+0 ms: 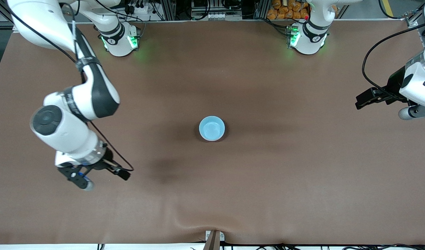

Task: Stack pink and blue bowls on white bowl
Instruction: 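Open the right gripper and withdraw it from the stack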

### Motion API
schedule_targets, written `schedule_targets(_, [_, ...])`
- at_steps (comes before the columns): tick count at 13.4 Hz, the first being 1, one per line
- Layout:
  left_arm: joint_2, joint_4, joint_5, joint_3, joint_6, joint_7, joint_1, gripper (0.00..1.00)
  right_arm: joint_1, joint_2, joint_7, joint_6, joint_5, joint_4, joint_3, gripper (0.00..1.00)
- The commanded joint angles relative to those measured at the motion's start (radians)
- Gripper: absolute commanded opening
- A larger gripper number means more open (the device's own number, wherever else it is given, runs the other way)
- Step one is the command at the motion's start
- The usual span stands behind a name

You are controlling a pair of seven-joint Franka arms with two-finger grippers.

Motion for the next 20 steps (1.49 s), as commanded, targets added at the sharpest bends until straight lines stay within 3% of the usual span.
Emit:
schedule_targets(1, [-0.025, -0.014, -0.020, 0.005, 0.004, 0.022, -0.002, 1.00, -0.037, -0.073, -0.121, -0.107, -0.026, 0.008, 0.021, 1.00])
schedule_targets(7, [-0.032, -0.014, -0.020, 0.005, 0.004, 0.025, 0.002, 1.00, -0.058, -0.311, -0.462, -0.466, -0.025, -0.007, -0.058, 1.00])
schedule_targets(14, [-0.032, -0.019, -0.020, 0.005, 0.002, 0.027, 0.002, 1.00, -0.054, -0.623, -0.643, -0.549, 0.025, -0.283, -0.120, 1.00])
schedule_targets(17, [-0.032, -0.019, -0.020, 0.005, 0.002, 0.027, 0.000, 1.00, -0.055, -0.614, -0.653, -0.574, 0.031, -0.273, -0.152, 1.00])
schedule_targets(20, [-0.035, -0.019, -0.020, 0.005, -0.010, 0.028, 0.002, 1.00, -0.047, -0.569, -0.680, -0.545, 0.064, -0.195, -0.163, 1.00])
